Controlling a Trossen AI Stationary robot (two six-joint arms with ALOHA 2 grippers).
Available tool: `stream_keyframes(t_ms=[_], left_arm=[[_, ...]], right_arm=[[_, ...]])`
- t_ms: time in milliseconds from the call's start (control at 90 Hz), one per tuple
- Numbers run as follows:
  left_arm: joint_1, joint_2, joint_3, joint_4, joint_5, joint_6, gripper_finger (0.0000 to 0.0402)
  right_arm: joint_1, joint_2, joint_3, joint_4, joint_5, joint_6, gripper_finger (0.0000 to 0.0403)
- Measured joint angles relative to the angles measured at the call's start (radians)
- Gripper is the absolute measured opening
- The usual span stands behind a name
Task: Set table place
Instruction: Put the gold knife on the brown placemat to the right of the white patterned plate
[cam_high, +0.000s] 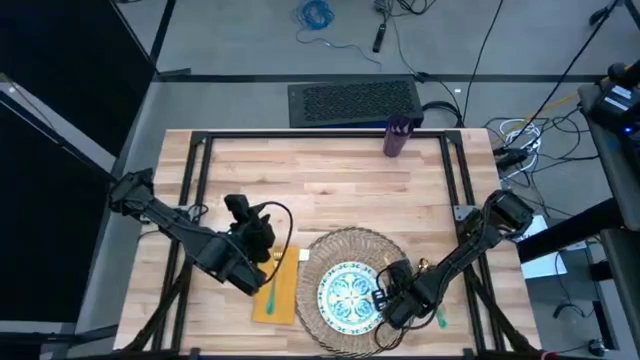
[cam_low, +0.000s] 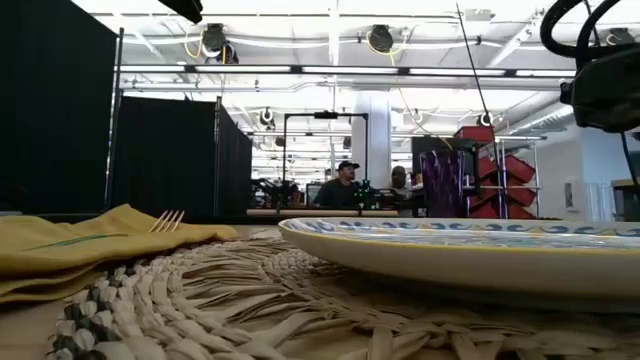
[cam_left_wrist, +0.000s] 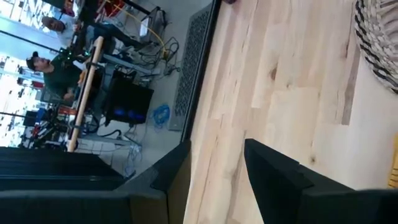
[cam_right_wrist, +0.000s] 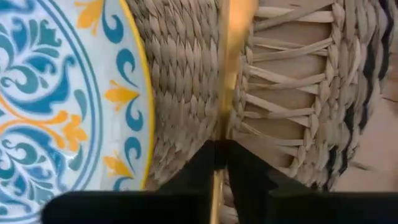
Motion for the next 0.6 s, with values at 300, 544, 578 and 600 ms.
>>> stream_keyframes(t_ms=[300,544,578,600], left_arm=[[0.000,0.000,0.000,0.001,0.000,0.000,0.0136],[0.000,0.000,0.000,0.001,0.000,0.000,0.0136],[0.000,0.000,0.000,0.001,0.000,0.000,0.0136],[0.000,0.000,0.000,0.001,0.000,0.000,0.0136]], right_arm=[[-0.016,-0.013,0.033,-0.100,0.002,-0.020,0.0002],[-0.019,-0.040,0.083,-0.192,0.012,0.020,0.0001],[-0.015,-0.040,0.083,-0.192,-0.002,0.039,0.0001],[-0.011,-0.040,0.083,-0.193,-0.010,0.049,0.0001]])
